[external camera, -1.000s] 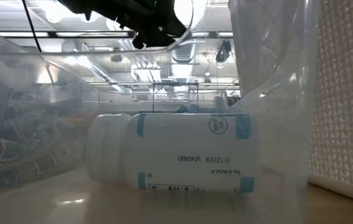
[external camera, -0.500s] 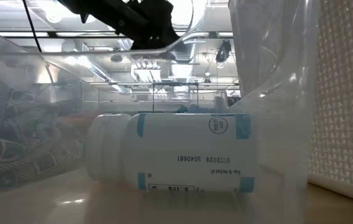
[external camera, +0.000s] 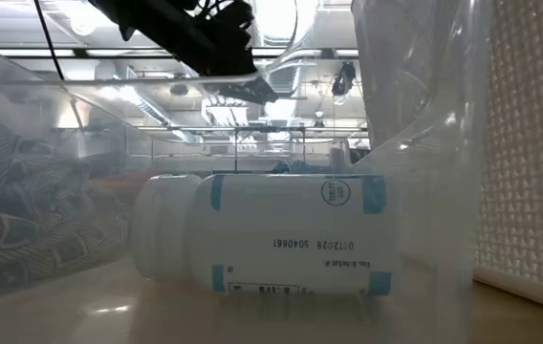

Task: Pick & Place Medicine items
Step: Put the blue patient gown into the white laundry bin

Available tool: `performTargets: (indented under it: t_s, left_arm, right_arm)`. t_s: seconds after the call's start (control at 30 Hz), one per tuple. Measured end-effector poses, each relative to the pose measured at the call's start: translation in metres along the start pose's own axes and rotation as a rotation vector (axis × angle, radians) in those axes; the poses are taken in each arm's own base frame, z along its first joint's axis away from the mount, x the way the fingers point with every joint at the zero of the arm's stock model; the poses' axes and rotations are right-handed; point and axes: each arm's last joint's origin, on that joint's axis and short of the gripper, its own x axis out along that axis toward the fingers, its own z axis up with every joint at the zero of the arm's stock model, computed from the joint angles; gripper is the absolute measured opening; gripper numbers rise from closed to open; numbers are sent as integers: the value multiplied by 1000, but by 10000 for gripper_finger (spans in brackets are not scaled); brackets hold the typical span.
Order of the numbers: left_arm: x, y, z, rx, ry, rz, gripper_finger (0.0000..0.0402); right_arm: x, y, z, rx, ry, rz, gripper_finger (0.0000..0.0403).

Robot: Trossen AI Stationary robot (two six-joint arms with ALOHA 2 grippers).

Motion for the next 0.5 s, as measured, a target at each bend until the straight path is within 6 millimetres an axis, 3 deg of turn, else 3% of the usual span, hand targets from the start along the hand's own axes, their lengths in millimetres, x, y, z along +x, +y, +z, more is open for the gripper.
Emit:
performTargets:
  t_s: [0.13, 0.23, 0.5]
  left_arm:
    - [1, 2, 1, 154, -29, -57, 304]
    - [3, 9, 4, 164, -78, -75, 304]
    - [9, 50, 0, 139, -121, -128, 304]
  right_arm:
    - [0, 0, 0, 0, 0, 0, 8]
    - [0, 0, 0, 0, 0, 0, 8]
    - [0, 0, 0, 0, 0, 0, 8]
